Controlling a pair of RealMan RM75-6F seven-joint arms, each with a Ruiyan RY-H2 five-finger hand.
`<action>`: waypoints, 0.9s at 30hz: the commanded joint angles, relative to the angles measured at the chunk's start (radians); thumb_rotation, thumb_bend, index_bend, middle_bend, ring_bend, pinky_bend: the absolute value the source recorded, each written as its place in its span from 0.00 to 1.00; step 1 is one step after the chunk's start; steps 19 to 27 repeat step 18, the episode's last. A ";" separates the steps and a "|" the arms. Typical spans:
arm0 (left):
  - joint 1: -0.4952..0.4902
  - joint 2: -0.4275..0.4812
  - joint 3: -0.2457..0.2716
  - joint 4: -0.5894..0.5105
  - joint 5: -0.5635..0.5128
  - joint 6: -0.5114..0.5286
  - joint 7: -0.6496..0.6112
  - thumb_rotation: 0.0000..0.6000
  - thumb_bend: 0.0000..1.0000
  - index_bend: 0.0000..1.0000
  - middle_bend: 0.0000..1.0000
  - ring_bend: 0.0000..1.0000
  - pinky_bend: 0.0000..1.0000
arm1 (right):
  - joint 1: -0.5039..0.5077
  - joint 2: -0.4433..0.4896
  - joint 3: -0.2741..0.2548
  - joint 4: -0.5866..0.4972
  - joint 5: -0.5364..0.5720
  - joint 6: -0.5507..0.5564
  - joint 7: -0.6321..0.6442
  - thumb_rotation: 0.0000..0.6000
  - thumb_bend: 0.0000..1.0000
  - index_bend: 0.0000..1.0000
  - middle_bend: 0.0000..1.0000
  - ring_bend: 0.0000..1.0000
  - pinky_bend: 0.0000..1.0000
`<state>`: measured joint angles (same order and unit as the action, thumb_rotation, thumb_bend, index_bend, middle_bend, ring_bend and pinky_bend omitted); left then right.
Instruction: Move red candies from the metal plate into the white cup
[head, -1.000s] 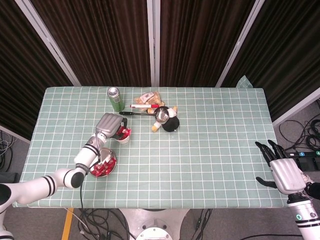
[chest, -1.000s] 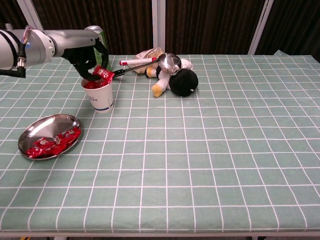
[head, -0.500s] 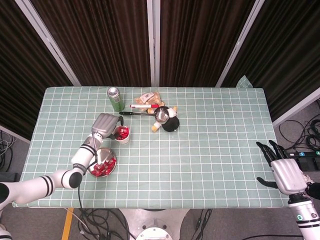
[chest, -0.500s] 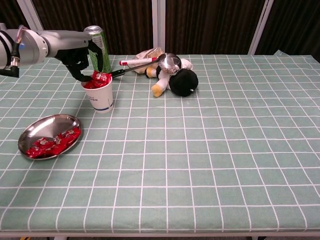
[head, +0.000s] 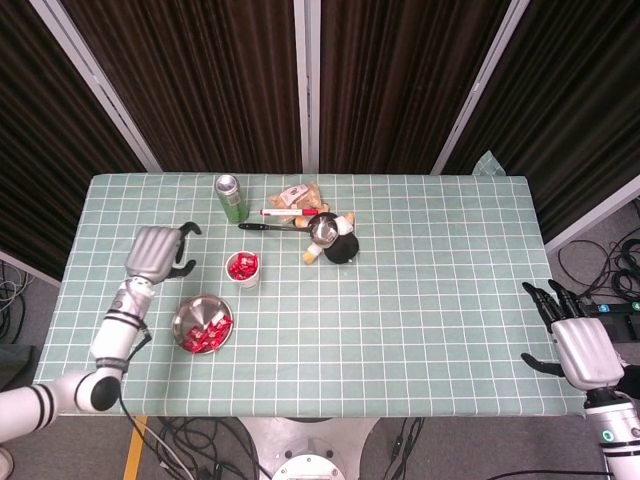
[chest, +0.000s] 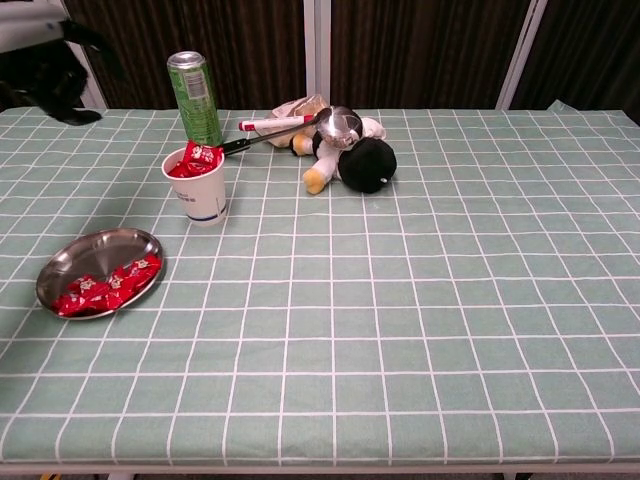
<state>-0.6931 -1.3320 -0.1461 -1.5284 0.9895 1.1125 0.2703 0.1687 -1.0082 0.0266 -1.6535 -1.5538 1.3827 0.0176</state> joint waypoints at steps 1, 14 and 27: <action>0.150 0.064 0.085 -0.047 0.129 0.173 -0.044 1.00 0.26 0.35 0.55 0.46 0.58 | -0.002 -0.015 0.003 0.024 -0.001 0.007 0.018 1.00 0.06 0.02 0.12 0.00 0.08; 0.432 0.104 0.212 -0.048 0.287 0.467 -0.035 1.00 0.20 0.31 0.34 0.27 0.28 | -0.030 -0.070 -0.009 0.113 -0.012 0.047 0.080 1.00 0.08 0.00 0.10 0.00 0.07; 0.484 0.109 0.230 -0.076 0.321 0.503 -0.022 1.00 0.20 0.31 0.34 0.27 0.28 | -0.041 -0.076 -0.013 0.118 -0.013 0.059 0.082 1.00 0.08 0.00 0.11 0.00 0.07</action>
